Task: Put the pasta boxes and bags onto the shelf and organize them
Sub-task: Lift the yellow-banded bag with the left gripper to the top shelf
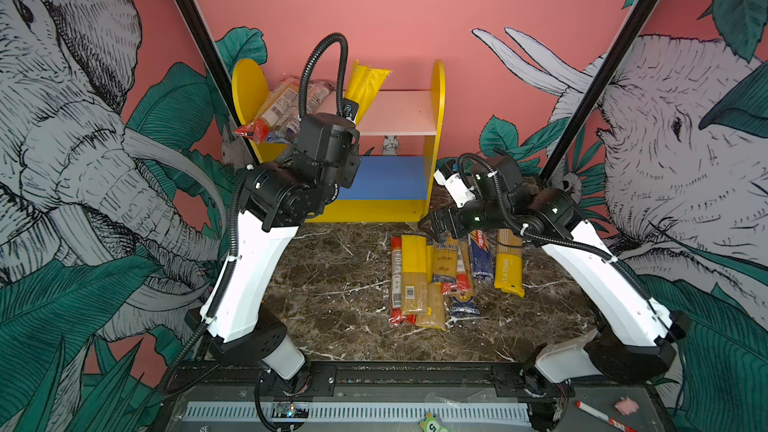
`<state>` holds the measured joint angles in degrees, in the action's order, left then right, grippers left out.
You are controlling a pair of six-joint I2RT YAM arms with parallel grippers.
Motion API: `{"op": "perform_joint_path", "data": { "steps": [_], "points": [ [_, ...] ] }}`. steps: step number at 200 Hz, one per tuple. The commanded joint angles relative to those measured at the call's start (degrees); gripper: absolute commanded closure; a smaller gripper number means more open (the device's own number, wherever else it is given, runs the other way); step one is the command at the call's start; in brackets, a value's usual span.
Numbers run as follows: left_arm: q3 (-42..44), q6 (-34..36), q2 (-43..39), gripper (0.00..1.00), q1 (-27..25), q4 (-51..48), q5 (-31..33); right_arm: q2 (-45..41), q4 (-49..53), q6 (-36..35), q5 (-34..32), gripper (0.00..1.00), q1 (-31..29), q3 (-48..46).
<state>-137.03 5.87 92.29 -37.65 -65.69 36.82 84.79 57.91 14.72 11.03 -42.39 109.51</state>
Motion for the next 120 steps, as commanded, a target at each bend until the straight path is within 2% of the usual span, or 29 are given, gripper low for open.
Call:
{"op": "perform_joint_path", "data": {
  "steps": [1, 60, 88, 120],
  "points": [
    [-1.6, 6.4, 0.2, 1.0, 4.1, 18.4, 1.0, 3.8, -3.6, -2.8, -3.1, 0.01, -0.4, 5.8],
    [-10.9, 16.6, 12.3, 1.0, 8.9, 29.4, -0.2, 13.8, -2.1, -3.1, -6.4, 0.01, -0.3, 17.6],
    [-14.8, 17.5, 17.0, 1.0, 12.1, 32.0, -2.0, 17.5, 0.4, -4.1, -9.0, 0.01, -0.4, 23.1],
    [-15.8, 16.5, 18.8, 1.0, 16.1, 33.8, -4.4, 21.5, 2.7, -3.9, -10.8, 0.01, 0.0, 28.8]
  ]
}}
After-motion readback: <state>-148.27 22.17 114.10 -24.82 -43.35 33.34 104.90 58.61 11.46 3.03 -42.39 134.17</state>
